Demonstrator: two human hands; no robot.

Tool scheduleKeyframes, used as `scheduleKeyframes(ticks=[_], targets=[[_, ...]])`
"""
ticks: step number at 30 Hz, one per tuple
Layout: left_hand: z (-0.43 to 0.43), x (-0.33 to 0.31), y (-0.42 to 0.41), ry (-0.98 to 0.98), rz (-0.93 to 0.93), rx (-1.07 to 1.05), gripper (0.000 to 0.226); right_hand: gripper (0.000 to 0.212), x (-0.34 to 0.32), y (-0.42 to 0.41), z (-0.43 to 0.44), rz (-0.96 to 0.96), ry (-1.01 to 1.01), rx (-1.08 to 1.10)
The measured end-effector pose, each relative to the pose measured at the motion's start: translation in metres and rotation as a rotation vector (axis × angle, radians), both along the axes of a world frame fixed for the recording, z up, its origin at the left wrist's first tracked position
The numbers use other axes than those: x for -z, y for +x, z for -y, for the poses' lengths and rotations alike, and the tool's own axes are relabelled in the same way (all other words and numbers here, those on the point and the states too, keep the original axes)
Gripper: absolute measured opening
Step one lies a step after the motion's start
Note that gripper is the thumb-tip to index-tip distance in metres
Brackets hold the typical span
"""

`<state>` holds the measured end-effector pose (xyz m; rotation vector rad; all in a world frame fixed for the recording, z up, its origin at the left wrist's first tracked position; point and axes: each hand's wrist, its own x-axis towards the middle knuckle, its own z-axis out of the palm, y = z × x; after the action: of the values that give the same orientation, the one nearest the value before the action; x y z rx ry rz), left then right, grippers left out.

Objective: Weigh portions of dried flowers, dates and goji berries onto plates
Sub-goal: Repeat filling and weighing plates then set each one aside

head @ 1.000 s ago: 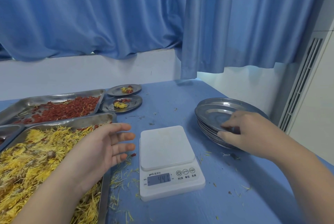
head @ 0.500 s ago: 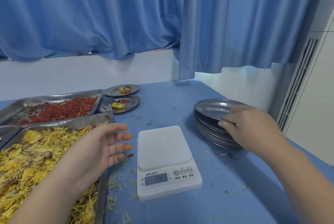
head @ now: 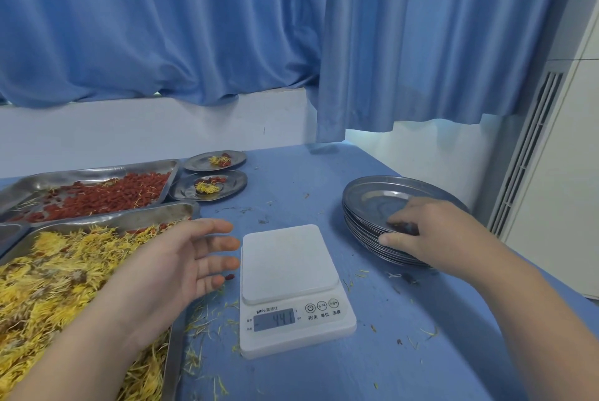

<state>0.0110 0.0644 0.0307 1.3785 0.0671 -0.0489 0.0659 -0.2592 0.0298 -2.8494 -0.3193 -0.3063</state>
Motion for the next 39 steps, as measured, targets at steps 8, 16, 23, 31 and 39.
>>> scheduleKeyframes(ticks=[8,16,23,31,39], targets=[[0.104,-0.009,-0.021,-0.101,0.058,0.226,0.015,0.023,-0.001,-0.001,0.008,0.015,0.102,-0.04],[0.184,0.019,0.04,-0.08,-0.13,0.122,0.01,0.013,-0.001,0.001,0.014,0.066,0.24,-0.048],[0.199,0.037,0.06,-0.1,-0.132,0.072,0.016,0.012,-0.001,0.002,0.015,0.268,0.207,-0.078],[0.207,0.044,0.067,-0.073,-0.108,0.033,0.024,0.015,-0.004,0.0,0.008,0.545,0.217,-0.139],[0.171,0.021,0.059,-0.278,-0.141,-0.042,0.051,0.019,-0.003,-0.007,-0.013,0.652,0.215,-0.261]])
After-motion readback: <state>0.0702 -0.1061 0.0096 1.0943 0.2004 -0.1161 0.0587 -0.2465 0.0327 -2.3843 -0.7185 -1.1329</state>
